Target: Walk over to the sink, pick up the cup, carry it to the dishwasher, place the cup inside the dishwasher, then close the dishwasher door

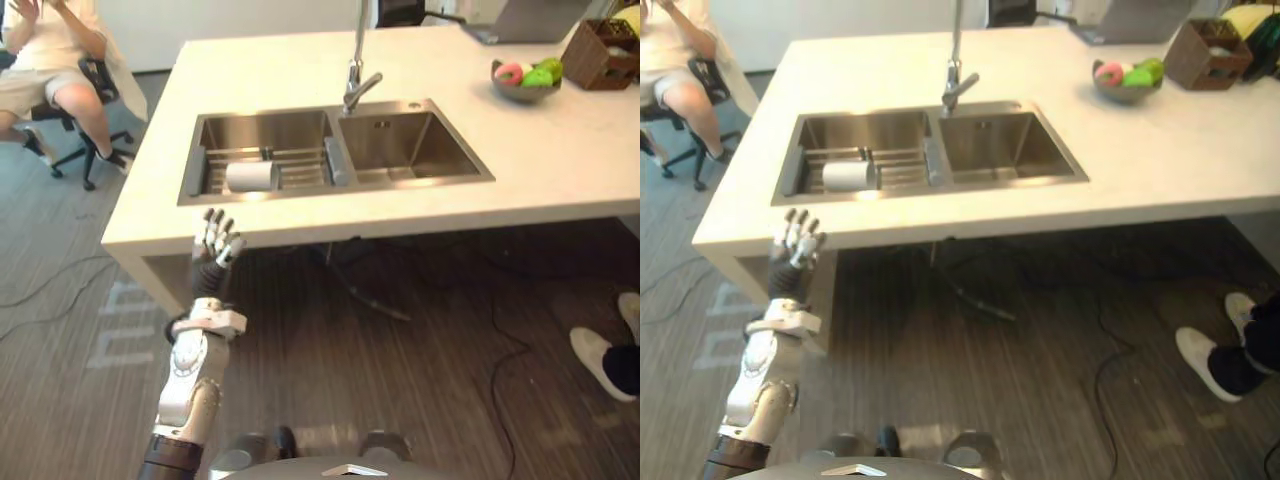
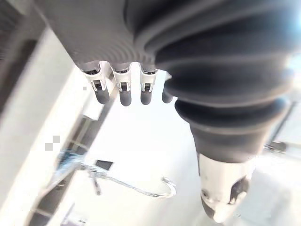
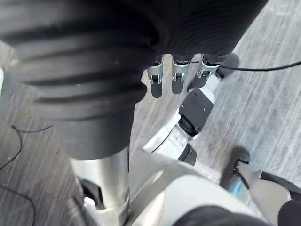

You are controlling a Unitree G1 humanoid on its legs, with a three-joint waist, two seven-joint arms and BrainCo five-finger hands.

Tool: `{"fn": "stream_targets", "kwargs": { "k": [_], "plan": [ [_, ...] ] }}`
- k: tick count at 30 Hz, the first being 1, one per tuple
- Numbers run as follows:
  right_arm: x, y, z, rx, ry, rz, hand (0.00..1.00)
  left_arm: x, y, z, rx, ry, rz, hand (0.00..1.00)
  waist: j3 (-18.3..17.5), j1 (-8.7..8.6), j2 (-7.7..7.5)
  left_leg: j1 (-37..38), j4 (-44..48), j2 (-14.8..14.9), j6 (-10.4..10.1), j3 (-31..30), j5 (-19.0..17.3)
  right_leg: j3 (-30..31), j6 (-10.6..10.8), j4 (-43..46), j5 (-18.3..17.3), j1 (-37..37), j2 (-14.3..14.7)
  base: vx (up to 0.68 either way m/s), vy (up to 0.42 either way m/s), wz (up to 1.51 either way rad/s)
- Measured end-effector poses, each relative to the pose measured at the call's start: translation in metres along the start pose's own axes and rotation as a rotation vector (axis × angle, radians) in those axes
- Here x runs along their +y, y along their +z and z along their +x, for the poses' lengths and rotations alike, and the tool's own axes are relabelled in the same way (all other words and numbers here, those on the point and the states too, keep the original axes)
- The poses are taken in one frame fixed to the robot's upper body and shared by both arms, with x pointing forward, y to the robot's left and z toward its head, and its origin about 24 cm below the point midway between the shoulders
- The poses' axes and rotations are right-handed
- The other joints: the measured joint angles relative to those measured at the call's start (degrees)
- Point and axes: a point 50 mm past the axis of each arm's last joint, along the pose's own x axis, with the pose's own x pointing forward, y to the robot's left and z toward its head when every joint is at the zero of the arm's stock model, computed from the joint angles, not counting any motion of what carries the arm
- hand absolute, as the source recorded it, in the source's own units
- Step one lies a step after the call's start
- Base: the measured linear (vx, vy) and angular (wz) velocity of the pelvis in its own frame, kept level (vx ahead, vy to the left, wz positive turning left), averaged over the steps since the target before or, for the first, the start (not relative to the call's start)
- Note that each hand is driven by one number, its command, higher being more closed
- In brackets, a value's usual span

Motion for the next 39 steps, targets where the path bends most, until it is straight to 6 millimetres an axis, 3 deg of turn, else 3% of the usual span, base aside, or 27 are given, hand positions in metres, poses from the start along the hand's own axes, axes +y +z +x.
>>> {"fn": "stream_targets", "kwargs": {
  "k": [2, 3, 4, 5, 6, 7, 10, 11, 14, 18, 20, 22, 23, 24, 26, 27, 28, 29, 30, 32, 35, 39],
  "plan": [
    [0.0, -0.001, 0.0, 0.002, 0.0, 0.042, 0.0, -0.006, 0.016, 0.005, -0.109, 0.0, 0.007, 0.0, 0.27, -0.06, 1.15, 2.77, -0.36, 0.92, -0.3, -1.38, -1.65, -3.29, -0.89, -7.92, -4.43, -4.5, 0.78, 0.33, -0.093, 0.36],
    [-0.001, -0.002, 0.0, 0.009, -0.001, 0.062, 0.0, -0.008, 0.026, 0.006, -0.179, -0.002, 0.016, 0.0, -0.12, -0.72, 2.83, 3.04, 1.53, 3.51, -1.32, -2.42, -3.35, -3.68, 0.53, -26.87, -3.4, -5.56, 5.03, 0.25, -0.118, 0.54],
    [-0.003, -0.004, -0.001, 0.014, -0.005, 0.063, 0.0, -0.009, 0.029, 0.006, -0.205, -0.006, 0.027, 0.0, -0.21, -0.93, 3.57, 3.03, 2.55, 4.2, -1.76, -3.32, -4.41, -2.51, 1.37, -35.5, -1.34, -5.53, 6.79, 0.42, -0.239, 0.93],
    [-0.011, -0.013, -0.003, 0.043, -0.023, 0.062, 0.0, -0.011, 0.037, 0.009, -0.265, -0.022, 0.057, 0.0, -1.16, -1.4, 1.97, 3.51, 4.81, 4.25, -3.29, -6.32, -7.01, 3.13, 2.41, -47.7, 5.65, -5.41, 8.69, 0.39, -0.262, 0.87],
    [-0.014, -0.02, -0.004, 0.062, -0.029, 0.054, 0.0, -0.011, 0.04, 0.01, -0.281, -0.025, 0.061, 0.0, -1.85, -1.57, 0.57, 3.88, 5.69, 3.94, -4.06, -7.59, -8.08, 5.21, 2.32, -49.5, 9.2, -5.24, 8.88, 0.53, -0.393, 1.09],
    [-0.02, -0.033, -0.007, 0.101, -0.039, 0.032, 0.0, -0.012, 0.046, 0.008, -0.319, -0.025, 0.05, 0.0, -2.54, -1.82, -0.34, 5.26, 7.03, 4.21, -5.79, -9.54, -10.28, 6.91, 4.14, -48.2, 15.02, -4.49, 9.36, 0.38, -0.306, 0.57],
    [-0.024, -0.018, -0.005, 0.066, -0.024, 0.0, 0.0, -0.028, 0.057, 0.005, -0.386, -0.038, -0.037, 0.0, -4.38, -0.62, 4.16, 5.62, 6.01, 10.33, -8.13, -8.77, -11.25, 2.7, 1.55, -46.7, 11.48, -4.27, 13.89, 0.43, -0.298, 0.24],
    [-0.02, -0.012, -0.004, 0.05, -0.003, 0.0, 0.0, -0.035, 0.062, 0.007, -0.414, -0.071, -0.054, 0.0, -4.49, -0.69, 4.4, 6.83, 3.56, 11.36, -8.86, -8.8, -9.97, 1.73, 0.96, -46.06, 10.15, -4.11, 14.47, 0.34, -0.243, 0.25],
    [-0.02, -0.012, -0.004, 0.045, 0.001, -0.016, 0.0, -0.047, 0.068, 0.014, -0.423, -0.112, -0.069, 0.0, -4.75, -0.39, 3.65, 8.4, 0.08, 12.64, -9.06, -8.98, -7.16, -0.1, 0.35, -45.77, 7.88, -3.27, 15.17, 0.19, -0.209, 0.27],
    [-0.021, -0.017, -0.005, 0.056, -0.003, 0.023, 0.0, -0.055, 0.058, 0.014, -0.345, -0.124, -0.055, 0.0, -4.94, -0.32, 3.37, 7.32, 0.79, 13.14, -8.64, -9.1, -6.1, -2.31, 0.42, -46.59, 6.22, -2.46, 15.13, 0.05, -0.108, 0.31],
    [-0.02, -0.02, -0.005, 0.065, -0.001, 0.023, 0.0, -0.055, 0.053, 0.012, -0.304, -0.116, -0.049, 0.0, -4.35, -0.26, 1.96, 1.46, 12.58, 12.7, -6.99, -8.74, -4.95, -2.77, 0.53, -49.75, 6.78, -0.14, 14.82, 0.0, -0.071, 0.36],
    [-0.02, -0.021, -0.005, 0.07, -0.003, 0.026, 0.0, -0.053, 0.049, 0.012, -0.285, -0.105, -0.043, 0.0, -3.0, -0.39, 1.43, -4.17, 23.7, 13.4, -6.88, -8.37, -2.02, -3.63, -0.04, -54.0, 7.39, 4.23, 14.78, 0.01, -0.027, 0.44],
    [-0.022, -0.021, -0.005, 0.074, -0.01, 0.039, 0.0, -0.051, 0.045, 0.011, -0.267, -0.101, -0.033, 0.0, -2.08, -0.15, 0.64, -5.73, 25.53, 13.93, -6.45, -7.53, -6.07, -3.71, -0.43, -56.25, 8.3, 6.75, 14.5, 0.02, 0.033, 0.45],
    [-0.024, -0.019, -0.005, 0.074, -0.016, 0.045, 0.0, -0.048, 0.042, 0.01, -0.249, -0.095, -0.023, 0.0, -1.88, -0.11, 0.93, -6.29, 20.34, 13.37, -6.52, -7.41, -7.92, -3.65, -0.47, -57.01, 8.34, 7.98, 14.01, 0.01, 0.052, 0.3],
    [-0.025, -0.009, -0.004, 0.054, -0.013, 0.035, 0.0, -0.045, 0.039, 0.005, -0.24, -0.102, -0.014, 0.0, -1.8, 0.22, 1.85, -6.22, 8.55, 12.37, -7.23, -8.47, -6.72, -3.28, 0.27, -57.53, 8.13, 7.8, 13.22, -0.02, 0.097, -0.11],
    [-0.028, -0.001, -0.004, 0.043, -0.013, 0.025, 0.0, -0.044, 0.038, 0.004, -0.236, -0.092, -0.021, 0.0, -2.26, 0.98, 4.34, -6.77, 3.48, 13.98, -8.97, -8.5, -5.08, -2.26, 1.56, -59.53, 8.7, 7.87, 15.49, -0.02, 0.107, -0.43],
    [-0.027, 0.003, -0.003, 0.038, -0.008, 0.021, 0.0, -0.042, 0.038, 0.004, -0.24, -0.081, -0.019, 0.0, -2.28, 1.29, 6.35, -7.59, 3.65, 14.87, -9.05, -7.12, -3.63, -0.23, 1.09, -55.62, 8.48, 6.62, 16.2, 0.08, 0.097, -0.47],
    [-0.019, -0.004, -0.003, 0.061, 0.015, 0.025, 0.0, -0.034, 0.043, 0.005, -0.253, -0.07, 0.001, 0.0, -1.95, 1.47, 4.06, -7.13, 3.34, 13.14, -9.57, -5.6, -2.7, 3.03, 2.32, -49.2, 4.86, 4.62, 14.34, 0.18, 0.074, -0.33],
    [-0.016, -0.006, -0.003, 0.07, 0.023, 0.017, 0.0, -0.031, 0.045, 0.006, -0.261, -0.062, -0.006, 0.0, -1.57, 1.23, 3.22, -6.31, 3.59, 12.85, -9.57, -5.37, -2.3, 3.44, 3.55, -48.54, 3.89, 4.51, 13.71, 0.18, 0.116, -0.36],
    [-0.016, -0.013, -0.004, 0.087, 0.021, -0.007, 0.0, -0.021, 0.047, 0.004, -0.264, -0.03, -0.033, 0.0, -1.35, 1.2, 4.09, -5.91, 3.22, 11.6, -8.63, -5.07, 0.39, 5.03, 4.37, -47.88, 3.28, 4.11, 13.11, 0.08, 0.111, -0.34],
    [-0.017, -0.016, -0.005, 0.092, 0.023, 0.021, 0.0, -0.025, 0.05, 0.003, -0.267, -0.083, -0.047, 0.0, -2.64, 0.3, 3.65, -3.49, -3.83, 9.57, -8.15, -3.36, 4.37, 5.79, 4.79, -48.46, 3.19, 3.11, 11.63, 0.12, 0.084, -0.09],
    [-0.019, -0.019, -0.006, 0.104, 0.017, 0.05, 0.0, -0.029, 0.048, 0.002, -0.247, -0.123, -0.058, 0.0, -4.16, -0.17, 3.67, -1.73, -8.87, 9.19, -8.24, -1.79, 7.38, 5.82, 5.43, -51.0, 4.22, 2.58, 11.4, 0.17, 0.036, -0.08]
  ]
}}
